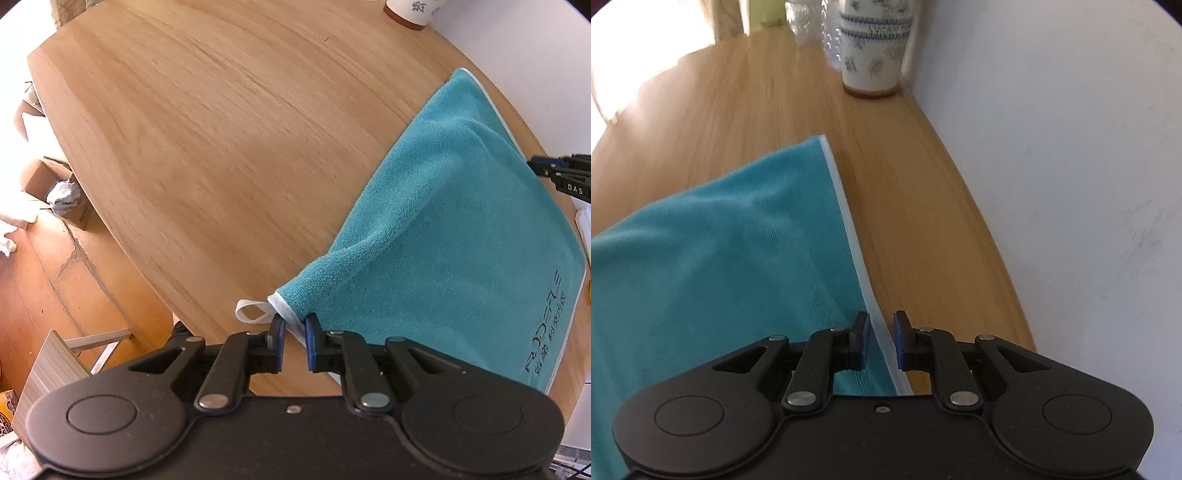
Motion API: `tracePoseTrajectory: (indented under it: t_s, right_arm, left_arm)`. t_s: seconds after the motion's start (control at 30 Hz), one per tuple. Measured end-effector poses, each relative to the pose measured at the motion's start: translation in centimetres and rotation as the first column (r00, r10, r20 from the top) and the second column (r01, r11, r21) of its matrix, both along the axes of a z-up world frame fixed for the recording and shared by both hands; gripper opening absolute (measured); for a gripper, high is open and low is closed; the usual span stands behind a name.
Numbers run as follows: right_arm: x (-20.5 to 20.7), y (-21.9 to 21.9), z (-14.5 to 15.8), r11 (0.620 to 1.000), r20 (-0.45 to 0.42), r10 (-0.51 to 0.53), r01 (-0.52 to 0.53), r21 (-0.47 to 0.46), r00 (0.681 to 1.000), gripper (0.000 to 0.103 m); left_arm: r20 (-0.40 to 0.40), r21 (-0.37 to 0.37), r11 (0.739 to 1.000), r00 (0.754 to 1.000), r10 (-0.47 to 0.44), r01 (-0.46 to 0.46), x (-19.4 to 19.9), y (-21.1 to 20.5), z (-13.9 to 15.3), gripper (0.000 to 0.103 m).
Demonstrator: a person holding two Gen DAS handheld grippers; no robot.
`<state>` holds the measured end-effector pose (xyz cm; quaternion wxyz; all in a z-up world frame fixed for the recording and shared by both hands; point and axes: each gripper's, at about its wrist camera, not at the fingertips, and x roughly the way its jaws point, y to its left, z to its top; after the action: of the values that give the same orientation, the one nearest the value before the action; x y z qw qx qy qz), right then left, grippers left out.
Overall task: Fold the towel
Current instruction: 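Grasp the folded towel's corner with the left tool while the right tool holds another corner, then release the towel corners and open both tools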
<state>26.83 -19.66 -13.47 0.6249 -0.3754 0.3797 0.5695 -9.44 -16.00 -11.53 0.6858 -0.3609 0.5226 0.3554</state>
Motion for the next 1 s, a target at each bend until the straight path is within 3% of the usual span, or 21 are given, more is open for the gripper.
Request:
tracePoseTrajectory:
  t_s: [0.2, 0.27, 0.33, 0.47, 0.5, 0.53, 0.63, 0.73, 0.83, 1.0]
  right_arm:
    - [-1.7, -0.9, 1.6, 1.0, 0.095, -0.026, 0.027, -0.009, 0.995, 0.017]
    - [-3.4, -2.6, 3.1, 0.999, 0.049, -0.053, 0.052, 0.011, 0.997, 0.021]
    - [-6.0, -4.8, 3.9, 0.998, 0.022, -0.06, 0.06, 0.025, 0.998, 0.021]
    - [-12.3, -8.3, 4.7, 0.989, -0.094, -0.139, 0.144, 0.047, 0.986, 0.021]
    - [-14.2, -9.6, 5.0, 0.984, -0.145, -0.164, 0.172, 0.049, 0.976, 0.021]
    - [-15.4, -10.4, 5.0, 0.981, -0.183, -0.179, 0.19, 0.045, 0.967, 0.021]
    - [-19.3, -11.8, 5.0, 0.964, -0.283, -0.243, 0.264, 0.038, 0.928, 0.021]
    - [-22.1, -11.4, 4.3, 0.949, -0.317, -0.293, 0.316, 0.021, 0.902, 0.021]
    - [-24.9, -9.6, 3.7, 0.943, -0.289, -0.314, 0.332, 0.013, 0.904, 0.021]
    - [-27.9, -7.3, 3.2, 0.926, -0.188, -0.377, 0.372, -0.058, 0.907, 0.025]
  left_arm:
    - [-0.028, 0.002, 0.999, 0.999, -0.043, 0.043, 0.2, 0.0, 0.4, 0.011]
    - [-0.055, -0.001, 0.997, 0.996, -0.076, 0.076, 0.2, 0.1, 0.9, 0.017]
    - [-0.066, -0.016, 0.994, 0.992, -0.108, 0.107, 0.3, 0.3, 1.3, 0.031]
    - [-0.062, 0.018, 0.977, 0.975, -0.213, 0.215, 0.1, 1.1, 4.2, 0.034]
    - [-0.052, 0.029, 0.971, 0.971, -0.234, 0.236, 0.2, 1.4, 4.7, 0.043]
    - [-0.046, 0.047, 0.961, 0.962, -0.269, 0.272, 0.6, 1.9, 5.2, 0.048]
    - [-0.032, 0.121, 0.92, 0.927, -0.373, 0.374, 2.5, 3.9, 6.1, 0.049]
    - [-0.039, 0.161, 0.867, 0.881, -0.472, 0.472, 5.6, 5.8, 5.8, 0.049]
    - [-0.022, 0.166, 0.771, 0.784, -0.62, 0.615, 9.2, 6.7, 4.9, 0.052]
    - [-0.044, 0.116, 0.62, 0.628, -0.777, 0.776, 12.3, 6.7, 2.0, 0.053]
